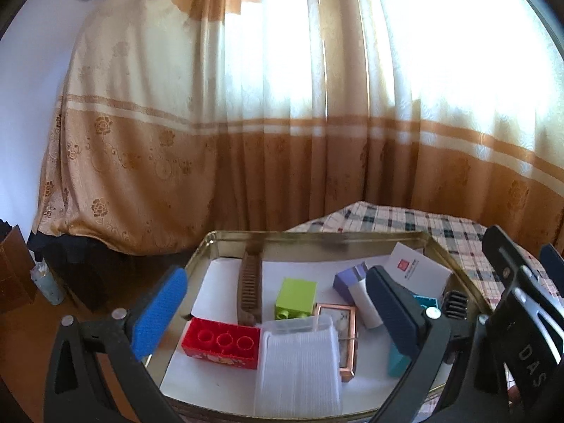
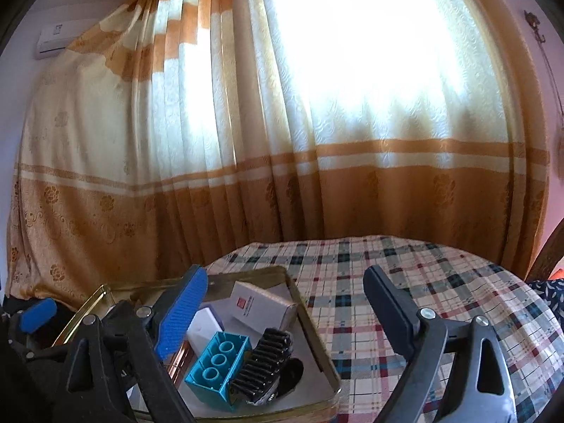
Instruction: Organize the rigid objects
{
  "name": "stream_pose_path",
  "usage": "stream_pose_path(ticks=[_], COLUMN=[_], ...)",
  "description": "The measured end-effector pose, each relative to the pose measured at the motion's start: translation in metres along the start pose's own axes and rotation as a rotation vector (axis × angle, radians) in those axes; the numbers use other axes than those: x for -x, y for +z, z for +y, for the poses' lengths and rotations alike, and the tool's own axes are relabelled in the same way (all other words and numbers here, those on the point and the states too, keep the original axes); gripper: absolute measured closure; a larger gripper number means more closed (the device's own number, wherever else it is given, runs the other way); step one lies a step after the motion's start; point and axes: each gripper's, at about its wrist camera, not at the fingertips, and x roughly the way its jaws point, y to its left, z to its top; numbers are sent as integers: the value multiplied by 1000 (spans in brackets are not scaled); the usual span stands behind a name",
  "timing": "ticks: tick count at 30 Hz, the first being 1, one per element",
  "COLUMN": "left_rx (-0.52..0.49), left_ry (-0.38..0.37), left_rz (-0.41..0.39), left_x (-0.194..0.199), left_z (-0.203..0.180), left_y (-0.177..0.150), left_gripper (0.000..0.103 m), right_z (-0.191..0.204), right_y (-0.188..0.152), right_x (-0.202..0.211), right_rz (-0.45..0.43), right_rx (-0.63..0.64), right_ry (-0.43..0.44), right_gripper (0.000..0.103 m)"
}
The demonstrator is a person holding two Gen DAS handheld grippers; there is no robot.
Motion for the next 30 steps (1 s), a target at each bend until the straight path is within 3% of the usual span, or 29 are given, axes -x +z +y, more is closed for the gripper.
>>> stream_pose_path(ticks=[6, 10, 15, 30], left_rx=[33, 30, 8, 14], left_ry=[-2, 18, 27, 74], left_rz=[-15, -69, -42, -86], left_x=[3, 14, 14, 25], left_z=[8, 6, 0, 4], left_y=[-3, -4, -7, -11], left_gripper=[0, 0, 0, 0], right_z=[-1, -3, -9, -11], right_y=[1, 2, 3, 4], right_x=[7, 20, 31, 43], right_rz=[-22, -75, -127, -165], right_rx=[19, 30, 31, 25], right_ry=[-7, -22, -25, -43], right_gripper=[9, 8, 6, 3])
